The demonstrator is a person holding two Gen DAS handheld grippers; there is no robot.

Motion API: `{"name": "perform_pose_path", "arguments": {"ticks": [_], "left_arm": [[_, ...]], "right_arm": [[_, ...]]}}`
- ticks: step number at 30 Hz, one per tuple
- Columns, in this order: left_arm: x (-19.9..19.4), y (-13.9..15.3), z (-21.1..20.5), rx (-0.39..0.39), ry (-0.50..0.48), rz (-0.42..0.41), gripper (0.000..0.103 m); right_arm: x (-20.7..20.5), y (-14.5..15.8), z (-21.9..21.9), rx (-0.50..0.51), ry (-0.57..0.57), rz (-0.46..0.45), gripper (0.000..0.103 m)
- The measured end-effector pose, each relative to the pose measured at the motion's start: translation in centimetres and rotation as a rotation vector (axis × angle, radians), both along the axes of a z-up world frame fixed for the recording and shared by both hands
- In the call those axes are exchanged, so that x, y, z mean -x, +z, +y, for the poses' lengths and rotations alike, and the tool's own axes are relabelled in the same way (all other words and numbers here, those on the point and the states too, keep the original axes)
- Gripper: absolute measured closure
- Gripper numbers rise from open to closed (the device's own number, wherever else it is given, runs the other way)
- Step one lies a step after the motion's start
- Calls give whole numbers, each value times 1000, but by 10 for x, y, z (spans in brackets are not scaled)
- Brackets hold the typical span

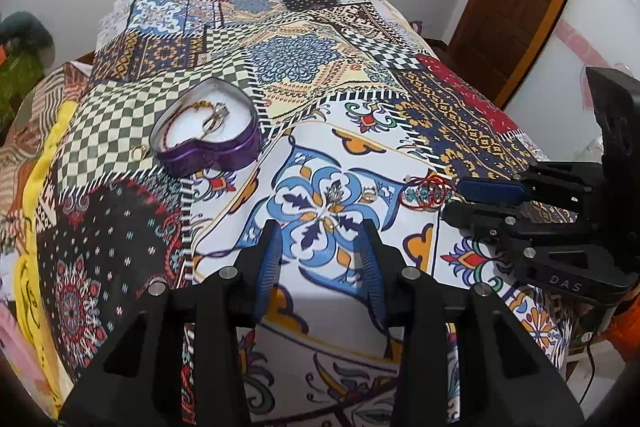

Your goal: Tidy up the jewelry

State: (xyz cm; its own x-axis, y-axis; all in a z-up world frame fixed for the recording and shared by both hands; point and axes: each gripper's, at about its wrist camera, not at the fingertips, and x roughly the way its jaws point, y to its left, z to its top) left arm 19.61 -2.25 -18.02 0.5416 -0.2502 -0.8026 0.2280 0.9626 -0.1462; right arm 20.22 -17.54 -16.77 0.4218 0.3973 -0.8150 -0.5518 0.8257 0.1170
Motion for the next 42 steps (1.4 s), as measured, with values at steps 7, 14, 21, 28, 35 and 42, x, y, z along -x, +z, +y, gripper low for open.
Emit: {"name": "perform_pose_path", "arguments": {"ticks": [7, 14, 21, 28, 35, 42], "left_arm": [[-17, -6, -4, -1, -6, 9, 66], [-28, -12, -10, -13, -11, 0, 95], [-24, -7, -9, 1, -9, -24, 95], [-15, 16, -1, 1, 9, -81, 95], [-9, 45, 13, -3, 35, -151, 95], [-9, 68, 26, -11, 65, -214, 95]], "right_arm": [[-4, 5, -13, -14, -41, 4, 80], [-12, 10, -27, -38, -88, 3, 80], [-16, 22, -22, -54, -84, -19, 80], [-20, 41, -10, -77, -66, -62, 80], [-22, 62, 6, -108, -46, -110, 80], [-30, 83, 27, -149, -16, -154, 80]]}}
